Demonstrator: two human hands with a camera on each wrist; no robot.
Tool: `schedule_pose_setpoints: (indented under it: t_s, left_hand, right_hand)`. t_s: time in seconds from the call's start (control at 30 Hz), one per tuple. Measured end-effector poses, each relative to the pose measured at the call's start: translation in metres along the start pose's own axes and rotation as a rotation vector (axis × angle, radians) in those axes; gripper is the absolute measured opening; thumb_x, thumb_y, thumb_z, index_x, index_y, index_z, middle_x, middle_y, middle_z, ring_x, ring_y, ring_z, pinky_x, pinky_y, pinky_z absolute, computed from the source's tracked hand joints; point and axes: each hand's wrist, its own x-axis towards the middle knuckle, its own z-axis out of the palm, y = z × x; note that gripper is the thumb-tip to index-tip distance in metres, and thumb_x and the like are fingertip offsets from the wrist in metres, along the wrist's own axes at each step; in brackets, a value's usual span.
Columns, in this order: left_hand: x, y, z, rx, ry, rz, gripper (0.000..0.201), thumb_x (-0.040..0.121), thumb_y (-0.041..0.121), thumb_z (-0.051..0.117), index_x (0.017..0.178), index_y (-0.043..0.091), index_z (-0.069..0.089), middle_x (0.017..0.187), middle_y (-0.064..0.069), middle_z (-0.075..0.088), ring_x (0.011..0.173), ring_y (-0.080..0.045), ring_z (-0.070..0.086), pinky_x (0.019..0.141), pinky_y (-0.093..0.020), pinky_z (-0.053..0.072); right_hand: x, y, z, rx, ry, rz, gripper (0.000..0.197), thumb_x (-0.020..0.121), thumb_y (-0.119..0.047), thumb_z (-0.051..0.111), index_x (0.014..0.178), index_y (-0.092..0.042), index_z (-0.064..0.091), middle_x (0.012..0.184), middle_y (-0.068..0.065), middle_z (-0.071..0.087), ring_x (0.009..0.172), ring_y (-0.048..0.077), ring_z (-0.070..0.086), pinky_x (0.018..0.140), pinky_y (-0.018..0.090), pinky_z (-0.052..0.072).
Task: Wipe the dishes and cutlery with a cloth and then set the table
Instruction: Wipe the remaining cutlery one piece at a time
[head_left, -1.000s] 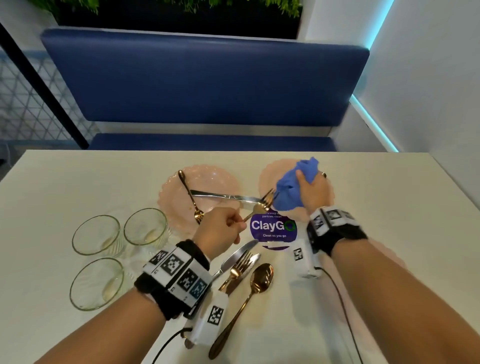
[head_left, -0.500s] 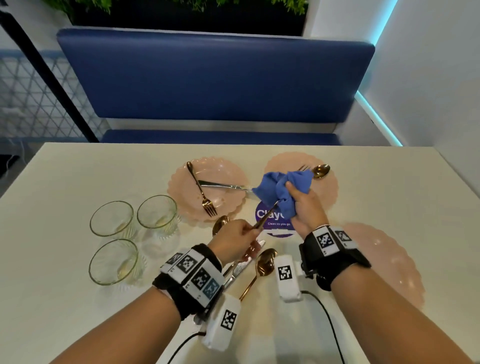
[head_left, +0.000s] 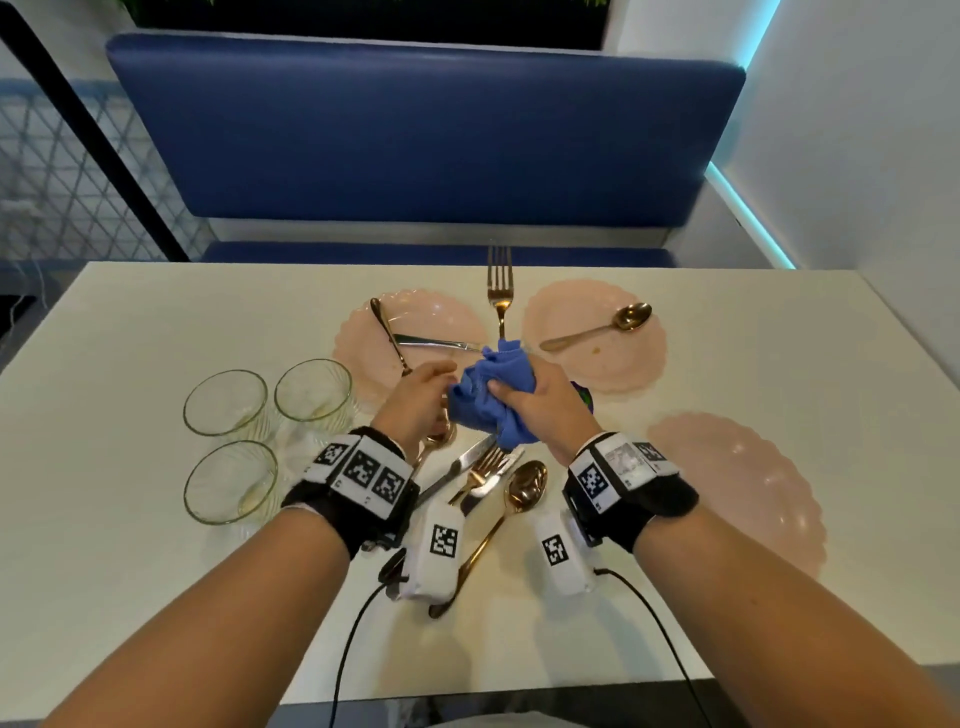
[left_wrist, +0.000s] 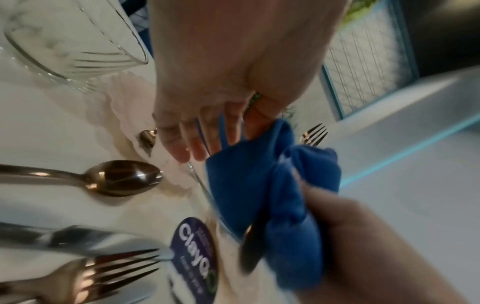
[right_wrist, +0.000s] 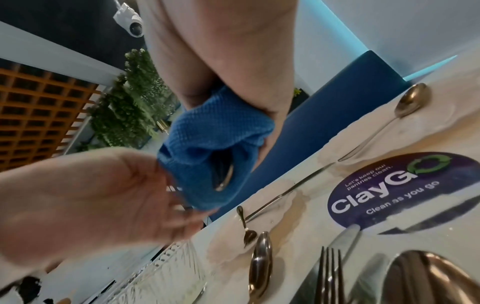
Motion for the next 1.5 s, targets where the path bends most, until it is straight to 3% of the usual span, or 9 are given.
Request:
schedule_pose_setpoints:
  t_s: [0.13,0.23,0.43,0.53,0.6,0.73,0.87,1.03,1.5]
  left_hand:
    - [0.004,0.009,0.011,-0.018,-0.094,0.093,0.022,0.096,0.015,0.045,0.092,0.011,0.065,0.085,-0.005,0.063,0.083,-0.016,0.058,0.077,-0.026,0.050]
    - [0.011,-0.002,0.014,-0.144,-0.032,0.015,0.023,0.091,0.004,0.048,0.076,0.008,0.065,0.072,-0.006,0.062,0.072,-0.017,0.057,0.068,-0.025,0.049]
    - [0.021,-0.013,0.016,-0.410,0.059,-0.142,0.027,0.098,0.010,0.039,0.076,0.009,0.055,0.046,0.005,0.064,0.062,-0.011,0.057,0.052,-0.019,0.050]
    - [0.032,-0.016,0.000,-0.520,0.191,-0.162,0.023,0.096,0.012,0.045,0.078,0.008,0.057,0.056,0.001,0.066,0.061,-0.011,0.061,0.062,-0.024,0.053]
    - [0.038,-0.017,-0.020,-0.390,0.227,-0.103,0.018,0.094,0.012,0.050,0.079,0.007,0.060,0.073,-0.005,0.064,0.074,-0.017,0.060,0.069,-0.029,0.053]
    - [0.024,-0.048,-0.023,0.313,-0.009,-0.053,0.013,0.088,0.012,0.058,0.092,0.005,0.068,0.083,-0.009,0.065,0.077,-0.021,0.059,0.073,-0.032,0.052]
    - [0.011,-0.083,-0.001,0.747,-0.113,-0.041,0.014,0.082,0.018,0.067,0.093,0.010,0.071,0.081,0.001,0.063,0.074,-0.014,0.057,0.075,-0.025,0.046]
    - [0.011,-0.083,0.012,0.855,-0.125,-0.027,0.019,0.079,0.012,0.070,0.068,0.018,0.056,0.070,0.011,0.049,0.073,-0.008,0.050,0.072,-0.017,0.042]
    - [0.142,0.020,0.001,1.194,0.080,0.094,0.028,0.093,0.010,0.047,0.115,0.003,0.062,0.117,-0.014,0.057,0.107,-0.030,0.056,0.100,-0.034,0.044]
  right_hand:
    - [-0.014,0.004,0.010,-0.179,-0.082,0.003,0.029,0.083,-0.005,0.063,0.112,-0.002,0.060,0.110,0.015,0.064,0.098,0.022,0.059,0.093,0.036,0.048]
    - [-0.026,0.010,0.017,-0.168,-0.108,0.042,0.025,0.084,-0.009,0.063,0.108,-0.002,0.061,0.102,0.015,0.065,0.093,0.025,0.061,0.089,0.039,0.051]
    - [-0.034,0.020,0.004,-0.309,-0.220,0.074,0.028,0.084,-0.015,0.065,0.108,-0.001,0.063,0.103,0.018,0.067,0.085,0.022,0.060,0.079,0.036,0.049]
    - [-0.043,0.032,-0.016,-0.427,-0.337,0.144,0.028,0.082,-0.016,0.066,0.103,0.002,0.062,0.101,0.022,0.066,0.085,0.024,0.060,0.084,0.041,0.049]
    - [-0.047,0.044,-0.035,-0.421,-0.352,0.222,0.031,0.082,-0.017,0.066,0.110,-0.003,0.060,0.108,0.018,0.066,0.097,0.028,0.062,0.092,0.043,0.047]
    - [-0.036,0.039,-0.067,0.091,-0.094,0.253,0.036,0.092,-0.009,0.054,0.128,-0.008,0.050,0.127,0.013,0.057,0.117,0.026,0.055,0.101,0.039,0.045]
    - [-0.014,0.012,-0.080,0.357,0.007,0.170,0.030,0.097,-0.011,0.045,0.126,-0.015,0.048,0.119,0.007,0.059,0.103,0.015,0.060,0.081,0.020,0.054]
    - [0.002,0.004,-0.086,0.505,0.043,0.190,0.026,0.097,-0.016,0.046,0.122,-0.023,0.051,0.114,0.002,0.063,0.099,0.014,0.062,0.068,0.020,0.057]
    - [0.032,0.015,-0.096,0.457,0.030,0.255,0.036,0.095,-0.022,0.049,0.131,-0.017,0.049,0.126,0.008,0.061,0.113,0.021,0.060,0.082,0.027,0.056]
